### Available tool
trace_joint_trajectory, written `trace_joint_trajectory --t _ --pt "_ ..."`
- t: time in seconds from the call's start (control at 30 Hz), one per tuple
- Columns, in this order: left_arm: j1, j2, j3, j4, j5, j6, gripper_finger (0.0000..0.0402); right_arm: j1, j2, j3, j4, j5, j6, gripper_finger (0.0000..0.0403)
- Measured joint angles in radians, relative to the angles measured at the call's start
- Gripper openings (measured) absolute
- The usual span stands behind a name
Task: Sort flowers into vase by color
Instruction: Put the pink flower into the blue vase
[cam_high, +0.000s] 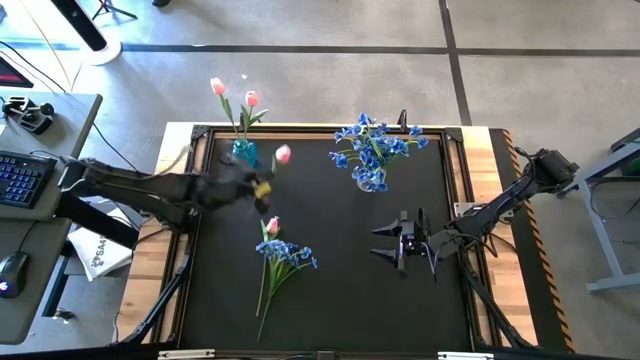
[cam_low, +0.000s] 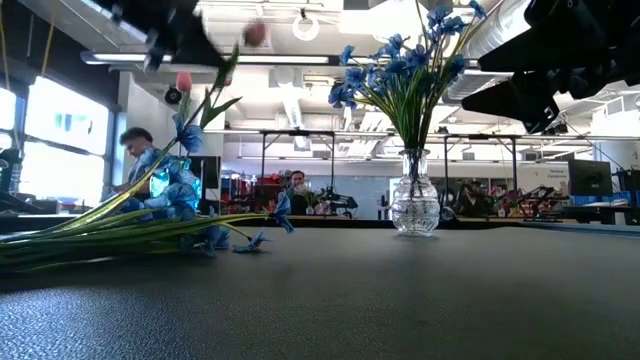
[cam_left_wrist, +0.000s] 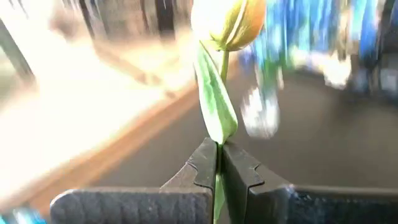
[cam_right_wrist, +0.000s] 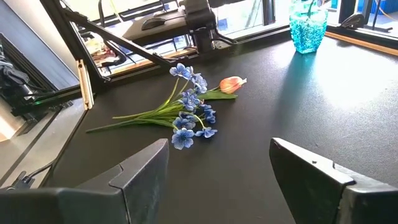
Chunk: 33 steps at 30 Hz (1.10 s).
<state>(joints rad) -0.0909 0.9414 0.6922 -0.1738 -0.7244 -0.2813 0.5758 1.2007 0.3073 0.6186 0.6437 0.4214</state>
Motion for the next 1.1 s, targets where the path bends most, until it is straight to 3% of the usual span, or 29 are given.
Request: trace_joint_trajectory --t 0.1,0.2,0.4,0.5,0.63,0.73,0.9,1.1 --pt "0.060 -0.079 -0.013 0.214 -0.011 0.258 0.0001 0.000 0.000 0.000 0.000 0.000 0.007 0.0275" --pt "0.136 -0.156 -0.067 0.466 0.049 0.455 0.0000 0.000 0.000 0.000 0.000 0.000 0.008 0.0275" --pt "0.378 -0.252 -0.187 0.764 0.038 0.646 0.0000 0.000 0.000 0.000 0.000 0.004 0.027 0.0275" --pt "0.508 -0.266 -0.239 0.835 0.066 0.624 0.0000 0.000 0.000 0.000 0.000 0.007 0.027 0.0275" --pt "0.657 -0.259 -0.296 0.876 0.198 0.522 0.0000 0.000 0.000 0.000 0.000 0.012 0.026 0.0275" --pt "0.733 -0.242 -0.325 0.876 0.207 0.464 0.0000 0.000 0.000 0.000 0.001 0.025 0.027 0.0275" --pt "0.799 -0.233 -0.363 0.894 0.289 0.362 0.0000 0.000 0.000 0.000 0.016 0.028 0.026 0.0275" --pt "0.804 -0.237 -0.369 0.862 0.297 0.343 0.0009 0.000 0.000 0.000 0.023 0.028 0.025 0.0275"
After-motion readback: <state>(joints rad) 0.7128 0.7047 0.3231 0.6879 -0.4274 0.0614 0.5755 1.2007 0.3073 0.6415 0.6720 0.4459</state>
